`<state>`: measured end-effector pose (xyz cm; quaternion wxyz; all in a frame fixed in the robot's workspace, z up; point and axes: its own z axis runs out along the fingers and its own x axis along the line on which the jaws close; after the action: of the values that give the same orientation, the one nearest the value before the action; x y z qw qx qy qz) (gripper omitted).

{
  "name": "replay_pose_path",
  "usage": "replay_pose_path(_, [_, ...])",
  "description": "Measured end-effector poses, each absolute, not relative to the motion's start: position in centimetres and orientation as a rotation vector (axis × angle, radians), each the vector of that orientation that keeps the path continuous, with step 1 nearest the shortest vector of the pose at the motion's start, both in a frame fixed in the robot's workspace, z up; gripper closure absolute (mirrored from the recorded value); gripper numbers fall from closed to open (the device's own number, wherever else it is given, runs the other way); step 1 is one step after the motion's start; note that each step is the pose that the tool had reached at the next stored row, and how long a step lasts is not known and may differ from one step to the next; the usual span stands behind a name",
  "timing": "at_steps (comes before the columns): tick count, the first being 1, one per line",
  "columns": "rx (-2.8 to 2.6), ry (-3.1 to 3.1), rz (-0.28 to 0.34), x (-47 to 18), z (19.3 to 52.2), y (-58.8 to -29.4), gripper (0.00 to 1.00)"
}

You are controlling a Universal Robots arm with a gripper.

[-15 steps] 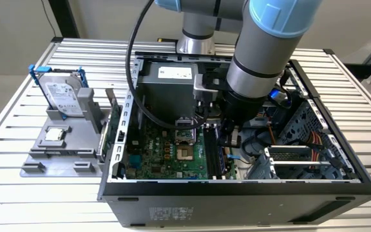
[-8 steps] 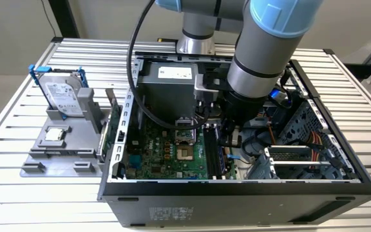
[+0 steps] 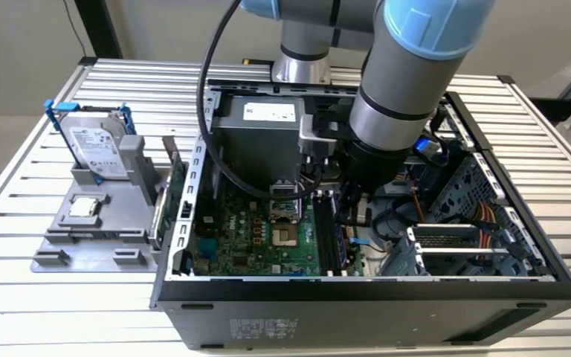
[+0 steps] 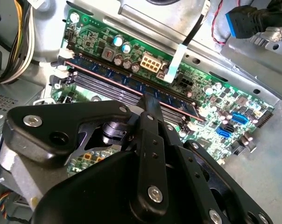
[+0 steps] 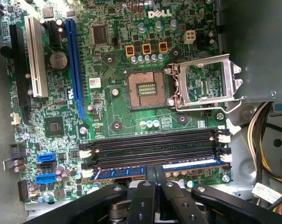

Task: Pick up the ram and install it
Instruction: 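Press down the ram until it locks into place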

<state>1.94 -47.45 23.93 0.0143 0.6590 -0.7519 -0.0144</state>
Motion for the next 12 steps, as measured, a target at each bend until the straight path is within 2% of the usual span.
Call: replay_pose_path(12, [2.072, -2.323, -0.043, 2.19, 23.81, -47.38, 1.00])
